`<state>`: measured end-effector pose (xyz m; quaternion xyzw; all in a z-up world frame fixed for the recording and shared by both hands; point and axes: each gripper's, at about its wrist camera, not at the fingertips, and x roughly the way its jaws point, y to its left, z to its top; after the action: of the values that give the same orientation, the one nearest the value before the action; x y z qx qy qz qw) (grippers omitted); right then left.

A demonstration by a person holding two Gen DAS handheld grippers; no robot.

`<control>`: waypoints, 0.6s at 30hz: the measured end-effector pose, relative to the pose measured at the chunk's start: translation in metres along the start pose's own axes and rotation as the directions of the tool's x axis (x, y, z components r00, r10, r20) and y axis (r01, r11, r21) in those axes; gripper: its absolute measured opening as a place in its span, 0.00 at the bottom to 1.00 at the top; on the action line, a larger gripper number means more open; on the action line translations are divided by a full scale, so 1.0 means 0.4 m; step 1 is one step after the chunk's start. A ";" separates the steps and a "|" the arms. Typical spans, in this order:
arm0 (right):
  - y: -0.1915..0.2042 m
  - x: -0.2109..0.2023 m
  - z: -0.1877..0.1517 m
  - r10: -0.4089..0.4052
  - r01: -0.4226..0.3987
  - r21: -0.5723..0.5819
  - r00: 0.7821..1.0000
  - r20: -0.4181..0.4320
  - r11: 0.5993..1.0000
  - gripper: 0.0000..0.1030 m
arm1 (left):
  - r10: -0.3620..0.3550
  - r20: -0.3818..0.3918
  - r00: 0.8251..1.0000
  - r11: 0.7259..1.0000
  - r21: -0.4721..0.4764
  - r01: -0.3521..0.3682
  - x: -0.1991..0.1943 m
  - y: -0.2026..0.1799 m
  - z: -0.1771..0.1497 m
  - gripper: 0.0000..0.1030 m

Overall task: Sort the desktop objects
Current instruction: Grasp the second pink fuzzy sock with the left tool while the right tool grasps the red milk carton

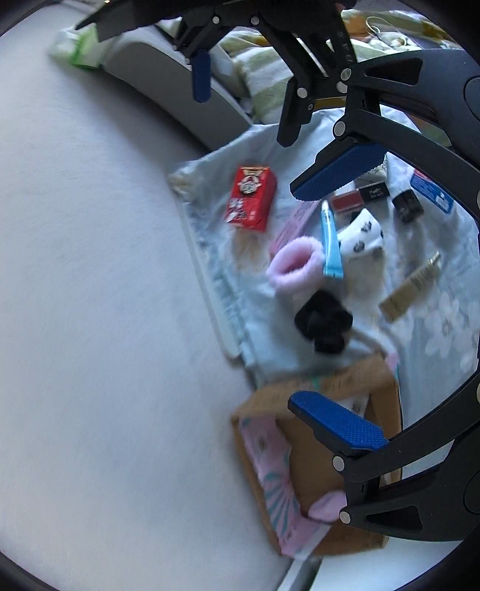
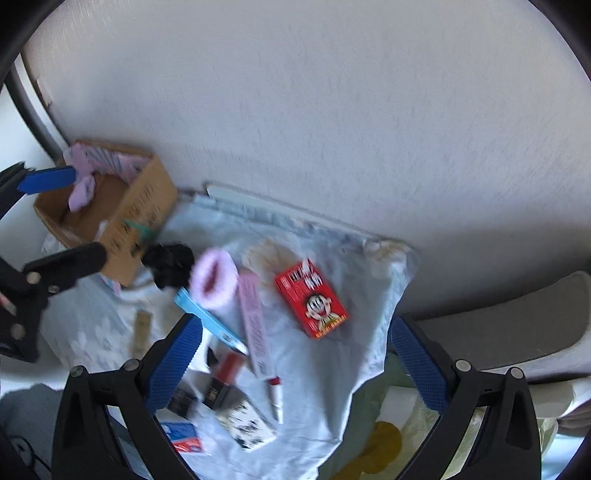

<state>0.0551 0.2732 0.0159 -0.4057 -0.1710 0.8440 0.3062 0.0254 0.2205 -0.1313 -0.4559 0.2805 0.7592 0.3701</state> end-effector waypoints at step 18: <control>-0.073 0.293 -0.006 0.126 -0.141 -0.175 0.988 -0.091 0.974 0.99 | -0.015 -0.090 0.996 1.000 0.000 0.015 0.262 -0.090 -0.046 0.89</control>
<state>0.0116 0.3721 -0.0380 -0.4755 -0.2072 0.8269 0.2171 0.0314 0.2591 -0.2365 -0.4919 0.2936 0.7349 0.3630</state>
